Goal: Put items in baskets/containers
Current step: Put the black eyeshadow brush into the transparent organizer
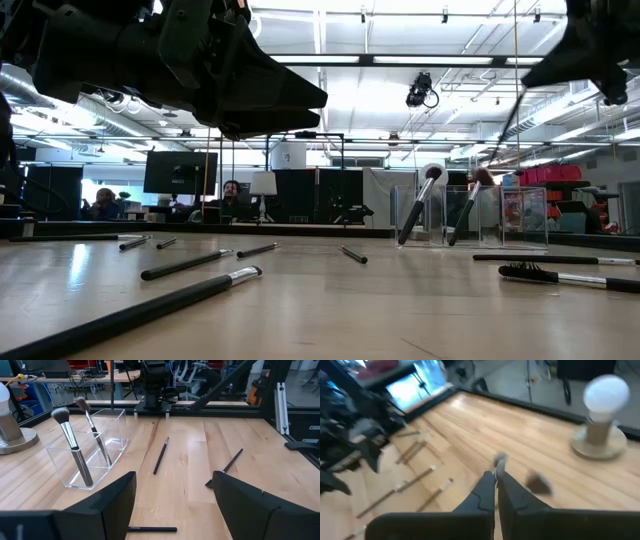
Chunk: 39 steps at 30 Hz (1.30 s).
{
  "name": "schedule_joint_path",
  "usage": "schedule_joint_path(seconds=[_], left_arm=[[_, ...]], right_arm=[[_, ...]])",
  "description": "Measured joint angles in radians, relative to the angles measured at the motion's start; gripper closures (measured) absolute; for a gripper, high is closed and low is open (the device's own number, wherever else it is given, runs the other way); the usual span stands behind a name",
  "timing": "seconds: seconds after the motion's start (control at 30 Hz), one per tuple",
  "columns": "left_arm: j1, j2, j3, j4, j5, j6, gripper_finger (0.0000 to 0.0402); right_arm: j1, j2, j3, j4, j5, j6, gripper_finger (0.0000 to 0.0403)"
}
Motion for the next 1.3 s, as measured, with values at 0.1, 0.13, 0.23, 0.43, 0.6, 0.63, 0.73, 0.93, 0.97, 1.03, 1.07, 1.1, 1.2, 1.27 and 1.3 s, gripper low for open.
schedule_joint_path(seconds=[0.1, 0.13, 0.23, 0.43, 0.6, 0.63, 0.73, 0.93, 0.97, 1.03, 1.07, 1.1, 1.2, 1.27, 1.3], left_arm=[[0.000, 0.000, 0.000, -0.001, 0.000, -0.005, 0.0136], [0.000, 0.000, 0.000, -0.002, 0.000, -0.005, 0.0136], [0.000, 0.000, 0.000, -0.003, 0.000, -0.006, 0.0136], [0.002, 0.000, 0.000, -0.008, 0.000, -0.014, 0.0136], [0.002, 0.000, 0.000, -0.008, 0.000, -0.019, 0.0136], [0.002, 0.000, 0.000, -0.007, 0.000, -0.019, 0.0136], [0.002, 0.000, 0.000, -0.008, 0.000, -0.018, 0.0136], [0.002, 0.000, 0.000, -0.020, 0.000, -0.017, 0.0136], [0.002, 0.000, 0.000, -0.022, 0.000, -0.017, 0.0136], [0.002, 0.000, 0.000, -0.022, 0.000, -0.017, 0.0136], [0.002, 0.000, 0.000, -0.022, 0.000, -0.017, 0.0136], [0.002, 0.000, 0.000, -0.023, 0.000, -0.017, 0.0136], [0.002, 0.000, 0.000, -0.023, 0.000, -0.016, 0.0136], [0.002, 0.000, 0.000, -0.024, 0.000, -0.017, 0.0136], [0.002, 0.000, 0.000, -0.025, 0.000, -0.017, 0.0136]], right_arm=[[-0.034, -0.004, 0.000, -0.085, -0.038, 0.060, 0.0403], [-0.045, -0.003, 0.000, -0.110, -0.050, 0.078, 0.0403], [-0.073, 0.011, 0.000, -0.148, -0.066, 0.117, 0.0403], [-0.127, 0.056, 0.000, -0.139, -0.148, 0.122, 0.0402], [-0.167, 0.108, 0.000, -0.108, -0.167, 0.121, 0.0397], [-0.176, 0.117, 0.000, -0.102, -0.170, 0.119, 0.0397], [-0.204, 0.140, 0.000, -0.092, -0.205, 0.111, 0.0396], [-0.259, 0.171, -0.001, -0.041, -0.277, 0.071, 0.0395], [-0.268, 0.173, -0.001, -0.023, -0.285, 0.055, 0.0395], [-0.289, 0.179, -0.001, 0.016, -0.305, 0.020, 0.0395], [-0.301, 0.183, -0.001, 0.032, -0.317, 0.006, 0.0395], [-0.313, 0.187, -0.001, 0.044, -0.331, -0.008, 0.0395], [-0.348, 0.205, -0.001, 0.061, -0.367, -0.029, 0.0394], [-0.368, 0.222, -0.001, 0.060, -0.382, -0.030, 0.0394], [-0.376, 0.230, -0.001, 0.060, -0.390, -0.034, 0.0394]])
